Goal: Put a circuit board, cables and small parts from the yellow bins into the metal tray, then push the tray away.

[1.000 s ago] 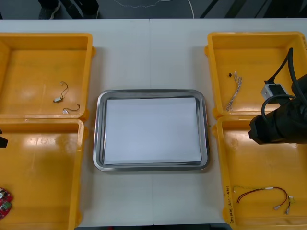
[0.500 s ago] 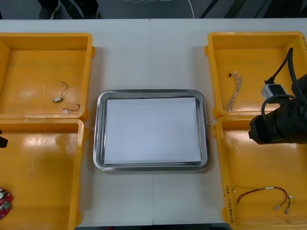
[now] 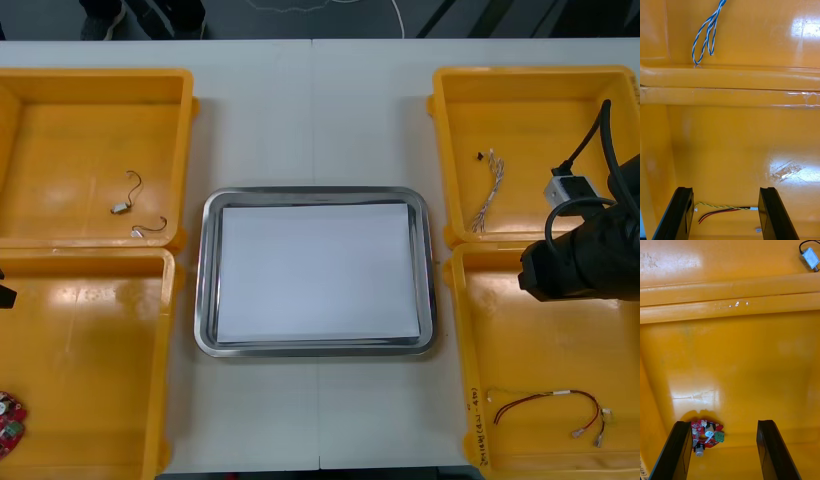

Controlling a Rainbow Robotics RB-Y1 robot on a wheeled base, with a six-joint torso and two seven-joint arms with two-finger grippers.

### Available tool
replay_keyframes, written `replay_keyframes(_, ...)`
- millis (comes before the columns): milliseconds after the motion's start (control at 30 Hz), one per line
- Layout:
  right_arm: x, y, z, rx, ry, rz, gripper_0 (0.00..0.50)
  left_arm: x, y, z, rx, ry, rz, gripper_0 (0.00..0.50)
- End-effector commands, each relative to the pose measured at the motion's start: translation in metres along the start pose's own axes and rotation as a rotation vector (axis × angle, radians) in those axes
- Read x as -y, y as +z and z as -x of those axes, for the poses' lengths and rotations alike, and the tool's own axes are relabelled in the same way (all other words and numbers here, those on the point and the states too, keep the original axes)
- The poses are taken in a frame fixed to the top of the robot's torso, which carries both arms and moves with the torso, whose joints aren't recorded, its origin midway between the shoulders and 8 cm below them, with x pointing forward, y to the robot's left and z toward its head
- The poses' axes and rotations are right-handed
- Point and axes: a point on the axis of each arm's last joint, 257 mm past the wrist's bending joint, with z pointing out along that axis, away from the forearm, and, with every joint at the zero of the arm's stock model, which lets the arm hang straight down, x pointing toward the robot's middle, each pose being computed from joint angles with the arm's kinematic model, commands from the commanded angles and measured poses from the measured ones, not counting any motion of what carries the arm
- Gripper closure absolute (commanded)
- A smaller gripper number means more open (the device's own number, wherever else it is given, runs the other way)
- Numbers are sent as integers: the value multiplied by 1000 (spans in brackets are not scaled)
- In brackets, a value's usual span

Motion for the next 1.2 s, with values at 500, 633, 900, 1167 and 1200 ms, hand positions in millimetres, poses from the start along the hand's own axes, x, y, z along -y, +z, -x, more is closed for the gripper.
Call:
replay_keyframes(500, 4, -4, 3, 17, 14, 4, 0, -4, -5, -2, 17, -23, 14, 0)
replay_keyframes(633, 4, -4, 3, 17, 14, 4, 0, -4, -5, -2, 17, -23, 14, 0)
replay_keyframes(900, 4, -4, 3, 17, 14, 4, 0, -4, -5, -2, 17, -23, 14, 0)
replay_keyframes(1167, 4, -4, 3, 17, 14, 4, 0, -4, -5, -2, 17, -23, 14, 0)
replay_keyframes(1200, 4, -4, 3, 17, 14, 4, 0, -4, -5, -2, 17, -23, 14, 0)
